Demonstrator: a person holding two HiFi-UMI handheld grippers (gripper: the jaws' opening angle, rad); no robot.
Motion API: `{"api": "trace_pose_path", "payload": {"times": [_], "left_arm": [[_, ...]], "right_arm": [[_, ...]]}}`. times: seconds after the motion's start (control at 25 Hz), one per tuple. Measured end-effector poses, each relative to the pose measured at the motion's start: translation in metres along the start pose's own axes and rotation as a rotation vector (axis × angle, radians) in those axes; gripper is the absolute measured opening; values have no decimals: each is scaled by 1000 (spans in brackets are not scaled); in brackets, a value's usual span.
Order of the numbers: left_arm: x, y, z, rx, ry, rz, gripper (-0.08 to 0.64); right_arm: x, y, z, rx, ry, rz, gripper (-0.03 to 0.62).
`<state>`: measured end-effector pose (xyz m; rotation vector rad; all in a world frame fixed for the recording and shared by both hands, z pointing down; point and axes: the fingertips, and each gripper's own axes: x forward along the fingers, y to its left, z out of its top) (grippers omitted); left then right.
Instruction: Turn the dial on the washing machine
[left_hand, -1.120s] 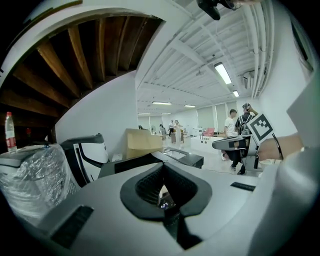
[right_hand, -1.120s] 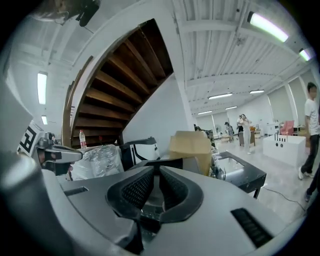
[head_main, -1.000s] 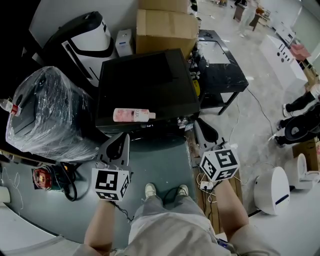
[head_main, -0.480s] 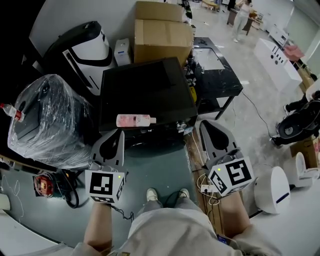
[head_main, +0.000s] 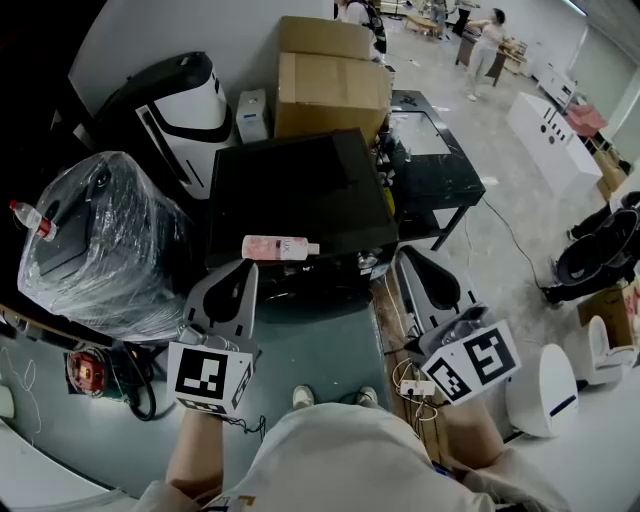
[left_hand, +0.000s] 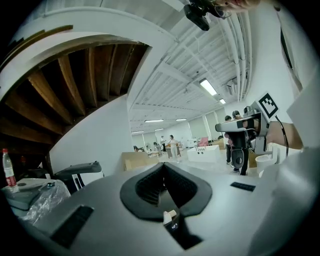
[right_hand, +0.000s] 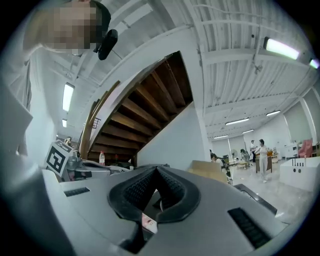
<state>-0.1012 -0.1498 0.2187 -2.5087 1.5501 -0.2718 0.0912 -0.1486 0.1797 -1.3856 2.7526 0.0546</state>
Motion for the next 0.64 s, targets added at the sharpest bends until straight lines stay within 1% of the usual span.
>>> {"api": "trace_pose_path", "payload": {"times": [0.2, 0.36, 0.52, 0.64], "left_arm": [[-3, 4, 4, 10, -16, -4, 20], [-6, 6, 5, 0, -17, -1, 20], [-6, 8, 1, -2, -5, 6, 20], [-6, 9, 3, 0, -11, 12, 20]], "right_arm": [[1, 10, 6, -55, -7, 18, 28], [2, 14, 8, -45, -2, 43, 28], [6, 13, 5, -110, 19, 37, 28], [8, 12, 7, -122, 21, 40, 28]]}}
